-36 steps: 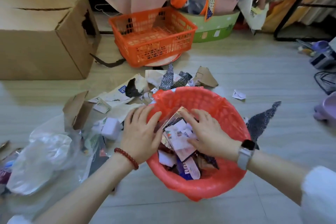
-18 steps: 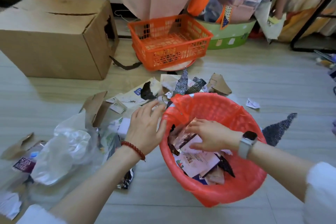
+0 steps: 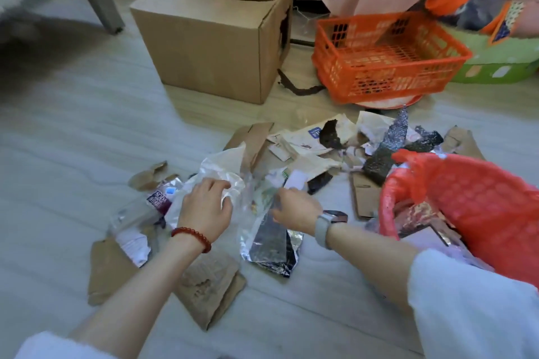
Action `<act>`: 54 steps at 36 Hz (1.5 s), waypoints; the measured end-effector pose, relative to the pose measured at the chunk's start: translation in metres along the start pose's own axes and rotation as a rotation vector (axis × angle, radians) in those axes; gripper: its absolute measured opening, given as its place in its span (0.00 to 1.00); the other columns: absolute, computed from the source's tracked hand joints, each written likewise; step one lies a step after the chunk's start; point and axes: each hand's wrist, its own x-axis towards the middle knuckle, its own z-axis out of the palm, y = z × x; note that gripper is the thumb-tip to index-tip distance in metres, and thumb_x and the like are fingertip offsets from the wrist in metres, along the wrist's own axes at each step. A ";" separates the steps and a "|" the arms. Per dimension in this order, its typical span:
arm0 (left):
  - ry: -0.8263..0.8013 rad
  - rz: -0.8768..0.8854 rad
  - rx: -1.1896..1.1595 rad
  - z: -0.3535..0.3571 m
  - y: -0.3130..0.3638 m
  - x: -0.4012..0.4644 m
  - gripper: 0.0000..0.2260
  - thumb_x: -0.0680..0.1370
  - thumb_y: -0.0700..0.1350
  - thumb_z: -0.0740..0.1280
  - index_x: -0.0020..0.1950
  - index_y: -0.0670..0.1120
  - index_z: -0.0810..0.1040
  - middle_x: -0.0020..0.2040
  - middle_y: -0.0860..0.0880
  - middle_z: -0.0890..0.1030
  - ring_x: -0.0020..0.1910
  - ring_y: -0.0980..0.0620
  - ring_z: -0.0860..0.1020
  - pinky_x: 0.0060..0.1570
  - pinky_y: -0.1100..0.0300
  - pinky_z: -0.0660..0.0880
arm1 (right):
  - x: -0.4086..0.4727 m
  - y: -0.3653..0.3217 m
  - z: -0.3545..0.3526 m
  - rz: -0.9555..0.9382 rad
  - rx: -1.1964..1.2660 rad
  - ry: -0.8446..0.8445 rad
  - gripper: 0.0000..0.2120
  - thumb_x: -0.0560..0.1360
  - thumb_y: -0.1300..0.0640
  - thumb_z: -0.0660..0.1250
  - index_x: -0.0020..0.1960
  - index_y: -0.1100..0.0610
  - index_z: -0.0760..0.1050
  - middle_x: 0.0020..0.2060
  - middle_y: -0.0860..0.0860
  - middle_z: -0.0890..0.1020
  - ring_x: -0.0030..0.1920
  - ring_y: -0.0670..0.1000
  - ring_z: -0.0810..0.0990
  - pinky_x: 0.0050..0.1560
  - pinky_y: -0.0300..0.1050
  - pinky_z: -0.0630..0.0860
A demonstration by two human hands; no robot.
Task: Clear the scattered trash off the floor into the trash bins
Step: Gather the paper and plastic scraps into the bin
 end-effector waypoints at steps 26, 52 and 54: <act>-0.603 0.200 -0.005 0.060 -0.029 -0.042 0.51 0.62 0.68 0.66 0.73 0.59 0.36 0.75 0.57 0.39 0.75 0.52 0.40 0.74 0.48 0.48 | -0.037 0.012 0.064 -0.100 0.442 0.028 0.12 0.78 0.65 0.57 0.55 0.52 0.72 0.56 0.50 0.77 0.57 0.47 0.74 0.58 0.36 0.69; -0.108 -0.049 -0.229 0.025 -0.039 -0.024 0.34 0.67 0.69 0.62 0.66 0.50 0.66 0.65 0.49 0.68 0.64 0.53 0.65 0.64 0.53 0.65 | -0.030 -0.003 0.049 -0.091 0.338 0.141 0.04 0.78 0.58 0.60 0.46 0.59 0.70 0.41 0.58 0.80 0.43 0.60 0.76 0.41 0.50 0.70; 0.019 -0.110 0.030 0.026 -0.057 -0.012 0.42 0.63 0.74 0.55 0.73 0.55 0.56 0.74 0.46 0.56 0.73 0.46 0.54 0.70 0.45 0.53 | -0.026 0.000 0.049 -0.024 0.376 0.188 0.03 0.78 0.59 0.59 0.49 0.58 0.70 0.42 0.57 0.79 0.43 0.59 0.75 0.42 0.51 0.72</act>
